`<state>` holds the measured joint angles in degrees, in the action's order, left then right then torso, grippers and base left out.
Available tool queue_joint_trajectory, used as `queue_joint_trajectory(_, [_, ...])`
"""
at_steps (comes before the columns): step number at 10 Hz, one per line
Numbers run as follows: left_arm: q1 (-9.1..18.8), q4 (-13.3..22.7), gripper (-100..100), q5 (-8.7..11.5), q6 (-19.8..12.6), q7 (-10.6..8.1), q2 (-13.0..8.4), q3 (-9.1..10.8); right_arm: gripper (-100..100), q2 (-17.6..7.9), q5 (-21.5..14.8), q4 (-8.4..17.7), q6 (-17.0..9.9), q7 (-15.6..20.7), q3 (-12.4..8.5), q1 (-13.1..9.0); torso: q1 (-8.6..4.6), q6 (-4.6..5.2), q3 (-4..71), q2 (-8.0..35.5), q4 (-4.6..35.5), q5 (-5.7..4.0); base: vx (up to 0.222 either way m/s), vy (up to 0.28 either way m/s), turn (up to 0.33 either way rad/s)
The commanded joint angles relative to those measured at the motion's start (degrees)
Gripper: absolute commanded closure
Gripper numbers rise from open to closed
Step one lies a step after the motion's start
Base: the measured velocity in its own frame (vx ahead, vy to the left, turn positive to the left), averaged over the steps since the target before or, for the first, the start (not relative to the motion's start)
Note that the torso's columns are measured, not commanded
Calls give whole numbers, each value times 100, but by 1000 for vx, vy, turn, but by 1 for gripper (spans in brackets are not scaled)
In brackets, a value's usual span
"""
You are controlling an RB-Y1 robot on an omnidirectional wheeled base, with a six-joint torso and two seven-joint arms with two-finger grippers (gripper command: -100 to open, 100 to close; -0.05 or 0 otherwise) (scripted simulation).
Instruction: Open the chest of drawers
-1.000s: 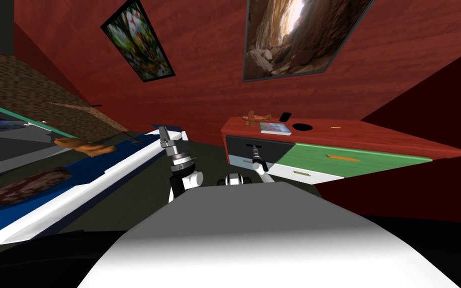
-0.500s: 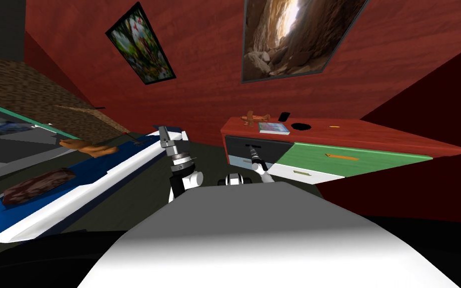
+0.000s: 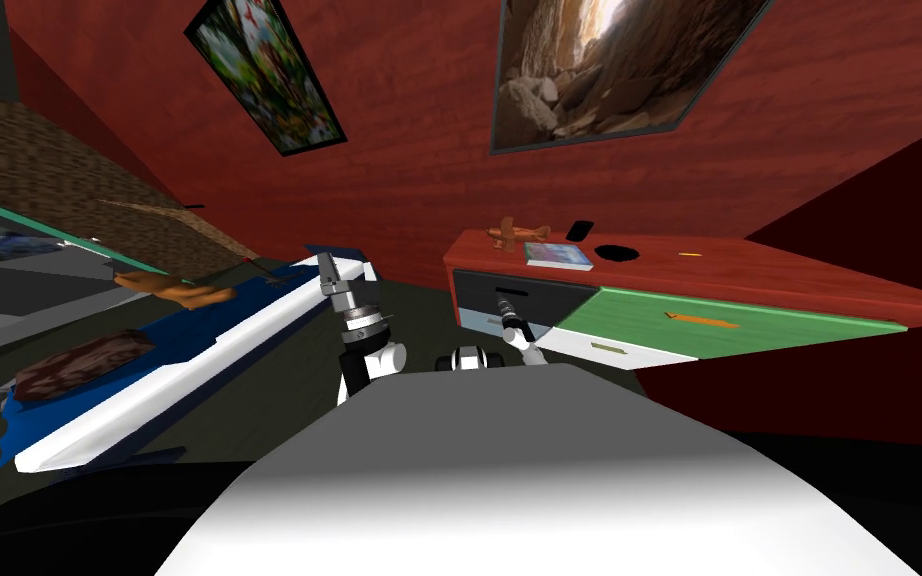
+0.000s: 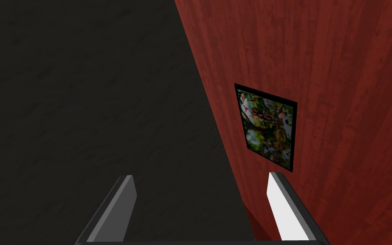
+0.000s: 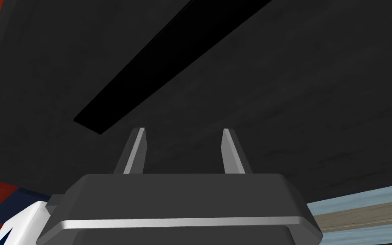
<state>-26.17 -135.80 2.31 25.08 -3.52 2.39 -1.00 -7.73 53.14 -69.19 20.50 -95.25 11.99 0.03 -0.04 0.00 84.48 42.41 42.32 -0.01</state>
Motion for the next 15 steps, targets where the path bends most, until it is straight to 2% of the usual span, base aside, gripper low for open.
queue_joint_trajectory(1, [1,0,0,0,0,0,0,0,100,20,-2,-40,-69,44,-8,-11,12,1,-12,23,4,3,-182,55,-42])
queue_joint_trajectory(5, [2,1,0,0,0,0,1,-1,100,39,-5,-72,-138,87,-12,-32,1,0,11,-17,-5,0,-156,49,-37])
queue_joint_trajectory(6, [1,0,0,0,0,0,0,0,-100,25,41,-120,-53,-74,8,11,-8,-1,27,-46,-12,-2,-4,23,12])
queue_joint_trajectory(15, [0,0,0,0,0,0,0,0,-100,-58,291,-374,446,-963,115,238,2,0,7,-11,-3,1,45,23,10])
